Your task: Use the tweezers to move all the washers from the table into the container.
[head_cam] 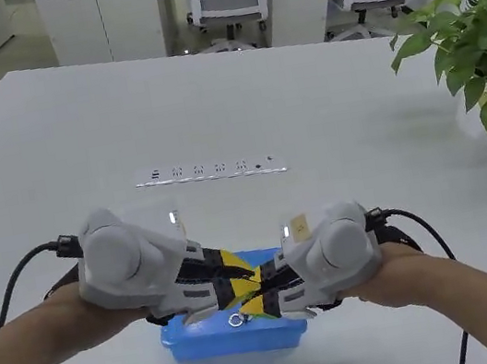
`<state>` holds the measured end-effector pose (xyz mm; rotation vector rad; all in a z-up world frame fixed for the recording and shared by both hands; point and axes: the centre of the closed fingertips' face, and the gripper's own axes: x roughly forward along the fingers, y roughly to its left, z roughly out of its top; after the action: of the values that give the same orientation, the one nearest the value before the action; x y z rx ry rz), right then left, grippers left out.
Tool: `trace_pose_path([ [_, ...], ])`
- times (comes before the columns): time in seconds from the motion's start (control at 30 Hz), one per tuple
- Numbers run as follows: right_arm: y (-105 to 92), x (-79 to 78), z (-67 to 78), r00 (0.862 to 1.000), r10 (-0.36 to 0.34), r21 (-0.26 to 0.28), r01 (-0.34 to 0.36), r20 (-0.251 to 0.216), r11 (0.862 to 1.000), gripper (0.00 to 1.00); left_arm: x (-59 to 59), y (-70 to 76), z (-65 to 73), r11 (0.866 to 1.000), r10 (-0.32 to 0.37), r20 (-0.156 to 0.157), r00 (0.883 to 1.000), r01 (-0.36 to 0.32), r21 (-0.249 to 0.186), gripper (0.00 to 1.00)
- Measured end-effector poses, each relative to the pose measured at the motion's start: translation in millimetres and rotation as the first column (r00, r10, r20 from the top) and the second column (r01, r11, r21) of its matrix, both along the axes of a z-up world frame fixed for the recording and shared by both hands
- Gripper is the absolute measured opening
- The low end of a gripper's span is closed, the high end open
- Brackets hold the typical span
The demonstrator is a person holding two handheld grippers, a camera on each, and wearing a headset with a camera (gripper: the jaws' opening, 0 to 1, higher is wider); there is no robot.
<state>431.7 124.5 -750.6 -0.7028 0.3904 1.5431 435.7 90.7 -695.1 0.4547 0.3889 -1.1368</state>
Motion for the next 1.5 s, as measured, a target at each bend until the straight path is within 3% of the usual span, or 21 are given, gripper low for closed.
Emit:
trace_pose_path([
  [0.57,-0.6,-3.1,1.2,1.0,-0.004,-0.005,0.004,-0.008,1.0,0.12,-6.0,-0.2,1.3,0.999,-0.033,0.002,0.999,0.033,-0.001,0.05],
  [0.7,-2.3,-1.4,7.8,1.0,-0.026,0.012,0.026,-0.013,1.0,0.16,-6.5,0.9,3.9,1.0,-0.031,0.002,1.0,0.031,-0.006,0.05],
  [1.1,-7.0,-3.1,18.1,0.998,-0.062,0.023,0.063,-0.016,0.998,0.25,-7.8,3.6,16.3,0.999,0.012,-0.043,0.999,-0.014,-0.038,0.04],
  [1.3,-8.9,-6.4,26.5,0.995,-0.099,0.036,0.1,-0.026,0.994,0.35,-9.3,7.6,22.0,0.999,0.02,-0.028,0.999,-0.021,-0.031,0.04],
  [1.4,-10.7,-5.3,33.8,0.993,-0.119,0.049,0.119,-0.003,0.992,0.37,-10.1,10.8,25.2,0.999,0.026,-0.024,0.999,-0.026,-0.029,0.04],
  [1.5,-12.8,-3.1,41.6,0.989,-0.148,0.063,0.148,-0.004,0.987,0.43,-12.2,11.3,31.1,0.998,0.024,-0.024,0.999,-0.025,-0.049,0.04],
])
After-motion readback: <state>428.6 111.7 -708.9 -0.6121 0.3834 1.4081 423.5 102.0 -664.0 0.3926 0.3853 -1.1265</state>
